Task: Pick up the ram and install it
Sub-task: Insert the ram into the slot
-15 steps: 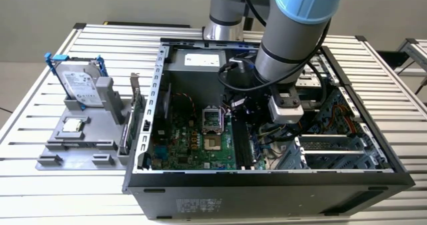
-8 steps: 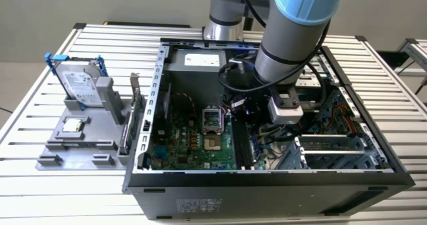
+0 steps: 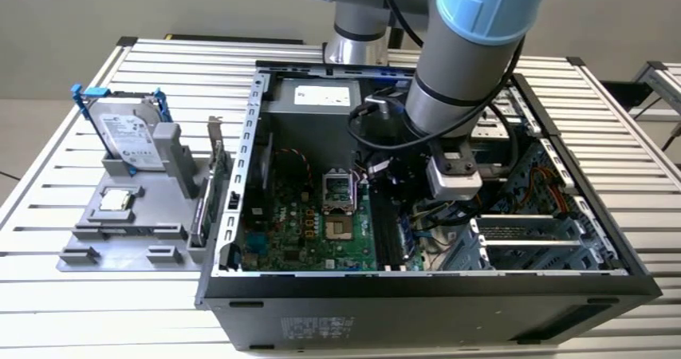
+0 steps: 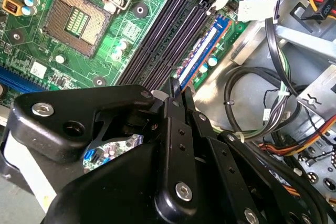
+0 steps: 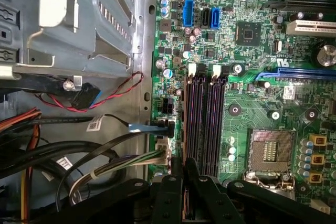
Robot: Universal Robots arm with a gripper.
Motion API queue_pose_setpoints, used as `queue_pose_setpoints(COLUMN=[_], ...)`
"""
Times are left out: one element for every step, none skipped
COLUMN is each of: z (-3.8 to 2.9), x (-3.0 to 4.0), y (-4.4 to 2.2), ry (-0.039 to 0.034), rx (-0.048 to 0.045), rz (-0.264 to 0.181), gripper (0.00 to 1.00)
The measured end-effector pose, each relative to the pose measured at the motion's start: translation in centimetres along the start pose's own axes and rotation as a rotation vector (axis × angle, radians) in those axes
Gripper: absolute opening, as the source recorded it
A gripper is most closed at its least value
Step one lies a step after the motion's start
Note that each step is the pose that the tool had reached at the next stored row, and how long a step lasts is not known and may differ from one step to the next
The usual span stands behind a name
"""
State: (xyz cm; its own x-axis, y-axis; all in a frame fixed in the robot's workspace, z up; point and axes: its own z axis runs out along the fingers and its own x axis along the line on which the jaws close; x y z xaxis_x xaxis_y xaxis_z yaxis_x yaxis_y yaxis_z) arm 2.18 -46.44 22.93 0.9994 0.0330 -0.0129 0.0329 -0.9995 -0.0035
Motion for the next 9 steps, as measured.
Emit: queue_pose_setpoints(z=[0.02, 0.07, 0.13, 0.2, 0.26, 0.3, 0.34, 0.39, 0.44], x=[0.0, 0.0, 0.01, 0.01, 0.01, 0.01, 0.01, 0.01, 0.01], y=[0.0, -0.01, -0.01, -0.01, -0.01, 0.0, 0.0, 0.0, 0.0], ry=[0.0, 0.0001, 0.0002, 0.0001, 0.0, 0.0, 0.0, 0.0, 0.0], rx=[0.0001, 0.0004, 0.0007, 0.0004, 0.0002, -0.0001, -0.0002, -0.0003, -0.0004], rz=[0.0, 0.0, 0.0, 0.0, 0.0, 0.0, 0.0, 0.0, 0.0], gripper=[0.0, 0.0, 0.0, 0.0, 0.0, 0.0, 0.0, 0.0, 0.0])
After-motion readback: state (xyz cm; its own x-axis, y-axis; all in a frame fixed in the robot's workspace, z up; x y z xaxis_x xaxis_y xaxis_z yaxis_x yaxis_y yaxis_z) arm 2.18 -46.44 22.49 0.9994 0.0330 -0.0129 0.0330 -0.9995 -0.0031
